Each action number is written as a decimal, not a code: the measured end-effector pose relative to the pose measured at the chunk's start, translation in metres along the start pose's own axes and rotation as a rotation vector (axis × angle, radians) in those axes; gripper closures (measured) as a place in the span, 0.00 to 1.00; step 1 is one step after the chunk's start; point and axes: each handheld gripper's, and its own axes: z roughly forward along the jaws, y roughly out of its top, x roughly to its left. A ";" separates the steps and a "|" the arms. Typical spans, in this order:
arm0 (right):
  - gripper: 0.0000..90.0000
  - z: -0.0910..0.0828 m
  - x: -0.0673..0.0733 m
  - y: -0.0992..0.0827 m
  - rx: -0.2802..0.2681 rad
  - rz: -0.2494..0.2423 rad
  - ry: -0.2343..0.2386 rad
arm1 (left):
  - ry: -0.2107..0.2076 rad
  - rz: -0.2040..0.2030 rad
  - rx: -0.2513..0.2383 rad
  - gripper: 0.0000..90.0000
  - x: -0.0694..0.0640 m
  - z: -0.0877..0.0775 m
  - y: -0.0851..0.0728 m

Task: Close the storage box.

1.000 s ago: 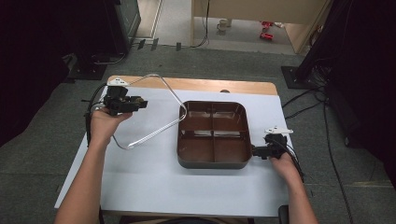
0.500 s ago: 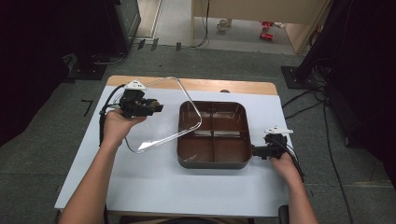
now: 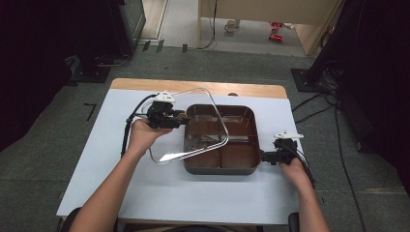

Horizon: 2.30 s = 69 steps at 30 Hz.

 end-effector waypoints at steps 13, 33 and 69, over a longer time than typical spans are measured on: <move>0.00 0.000 0.000 0.000 0.000 0.000 0.000 | -0.096 0.111 0.041 0.67 -0.030 0.038 0.021; 0.00 0.000 0.000 0.000 -0.001 -0.001 0.000 | -0.154 0.217 0.116 0.67 -0.057 0.085 0.038; 0.00 0.000 0.000 0.000 0.000 0.000 0.000 | -0.228 0.130 0.123 0.56 -0.050 0.102 0.036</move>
